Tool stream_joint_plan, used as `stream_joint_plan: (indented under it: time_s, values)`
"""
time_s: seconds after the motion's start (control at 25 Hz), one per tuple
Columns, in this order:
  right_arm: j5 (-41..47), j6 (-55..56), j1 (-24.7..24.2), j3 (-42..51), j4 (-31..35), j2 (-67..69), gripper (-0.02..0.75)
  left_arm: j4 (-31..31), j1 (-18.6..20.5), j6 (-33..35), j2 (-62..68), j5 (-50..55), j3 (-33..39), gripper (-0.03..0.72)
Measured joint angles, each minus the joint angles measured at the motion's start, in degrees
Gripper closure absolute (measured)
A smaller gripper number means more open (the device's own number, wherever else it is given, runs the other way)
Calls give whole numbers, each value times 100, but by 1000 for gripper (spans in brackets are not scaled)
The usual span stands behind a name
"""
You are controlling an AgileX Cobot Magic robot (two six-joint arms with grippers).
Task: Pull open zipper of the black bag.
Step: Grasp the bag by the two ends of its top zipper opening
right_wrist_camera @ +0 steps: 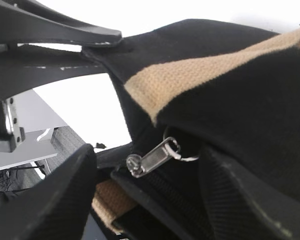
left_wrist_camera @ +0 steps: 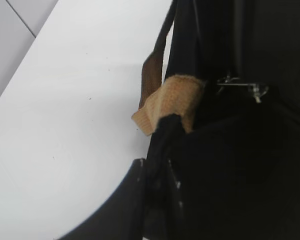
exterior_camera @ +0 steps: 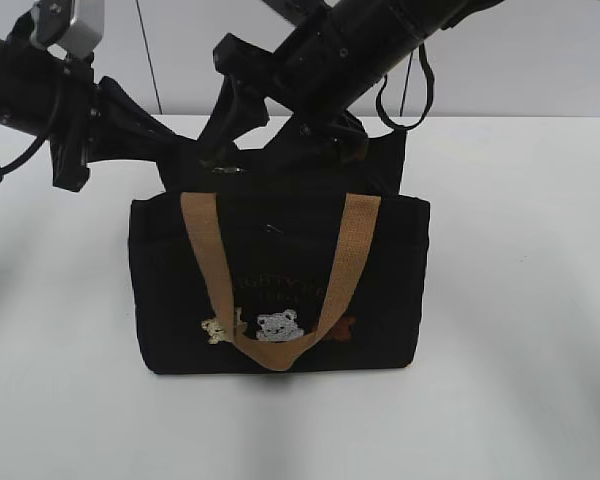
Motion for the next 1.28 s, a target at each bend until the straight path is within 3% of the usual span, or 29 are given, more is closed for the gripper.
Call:
stream_joint_plan:
  time_s: [0.88, 1.08, 1.28]
  values:
    - [-160, 431, -112, -20, -520, 8, 244, -87, 5, 0, 0, 92, 0, 635]
    - [-155, 410, -125, -20, -323, 19, 244, -92, 5, 0, 0, 92, 0, 635]
    - [-31, 77, -151, -20, 377, 271, 244, -37, 5, 0, 0, 86, 0, 635]
